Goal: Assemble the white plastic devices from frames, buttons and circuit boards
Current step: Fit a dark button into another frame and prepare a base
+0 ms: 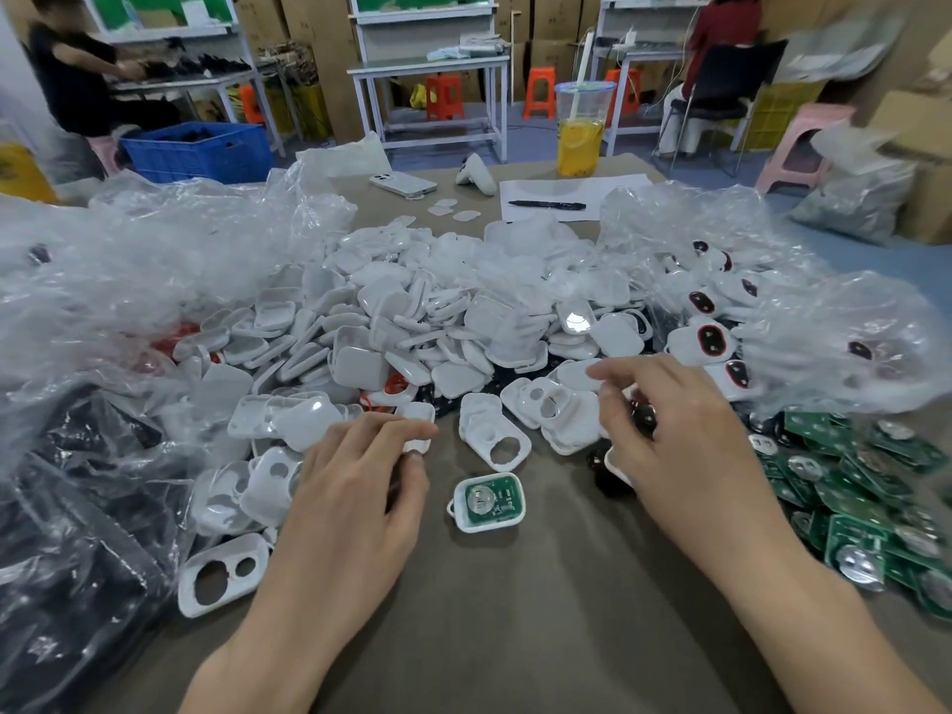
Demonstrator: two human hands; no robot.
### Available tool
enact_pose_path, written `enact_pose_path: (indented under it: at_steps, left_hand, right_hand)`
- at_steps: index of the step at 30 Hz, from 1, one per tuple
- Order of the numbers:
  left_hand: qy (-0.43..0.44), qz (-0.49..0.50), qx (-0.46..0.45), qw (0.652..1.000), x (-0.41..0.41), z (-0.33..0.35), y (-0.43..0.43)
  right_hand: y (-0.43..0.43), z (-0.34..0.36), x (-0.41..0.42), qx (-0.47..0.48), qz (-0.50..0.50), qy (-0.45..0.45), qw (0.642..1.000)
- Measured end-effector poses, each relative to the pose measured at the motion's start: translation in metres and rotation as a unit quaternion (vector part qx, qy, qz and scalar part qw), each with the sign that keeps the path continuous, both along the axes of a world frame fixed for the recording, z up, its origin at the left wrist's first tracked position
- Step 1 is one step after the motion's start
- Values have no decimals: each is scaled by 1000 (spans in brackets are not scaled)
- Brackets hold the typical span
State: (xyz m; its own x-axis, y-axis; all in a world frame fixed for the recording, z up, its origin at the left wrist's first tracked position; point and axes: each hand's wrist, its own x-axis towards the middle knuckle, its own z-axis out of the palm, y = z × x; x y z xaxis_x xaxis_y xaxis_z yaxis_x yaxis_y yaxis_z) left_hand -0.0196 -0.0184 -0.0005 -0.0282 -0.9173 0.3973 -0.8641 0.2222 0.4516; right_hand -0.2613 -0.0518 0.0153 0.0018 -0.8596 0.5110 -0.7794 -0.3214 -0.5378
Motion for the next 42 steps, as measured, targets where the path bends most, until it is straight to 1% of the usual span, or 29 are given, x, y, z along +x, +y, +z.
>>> enact_pose_path:
  at_steps: [3, 6, 9, 11, 16, 20, 25, 28, 34, 38, 42]
  left_hand:
    - [-7, 0, 9, 1000, 0, 0, 0]
    - [-10, -1, 14, 1000, 0, 0, 0]
    - [-13, 1, 17, 1000, 0, 0, -1]
    - [-16, 5, 17, 1000, 0, 0, -1]
    - [-7, 5, 3, 1000, 1, -2, -2]
    - [0, 7, -4, 1000, 1, -3, -2]
    - [3, 40, -27, 999, 1, -2, -6]
    - [-16, 65, -27, 997, 1, 1, -11]
    - [-92, 126, 8, 988, -7, 12, -26]
    - [-107, 131, 2, 986, -7, 10, -29]
    - [-103, 137, 10, 985, -6, 9, -31]
  right_hand:
    - [-1, 0, -6, 32, -39, -1, 999]
    - [0, 0, -7, 85, -47, 16, 995]
    - [0, -2, -5, 140, -38, 73, 987]
    - [-1, -4, -5, 156, -36, 100, 982]
    - [-2, -6, -6, 143, -26, 86, 986]
    - [-3, -6, -5, 114, -14, 62, 991]
    - [-3, -4, -6, 86, -15, 22, 996]
    - [-3, -4, -6, 84, -20, 16, 996]
    - [-2, -2, -6, 73, -32, -8, 997]
    - [-2, -1, -5, 75, -30, -2, 997]
    - [-2, -1, -3, 78, -26, 2, 997]
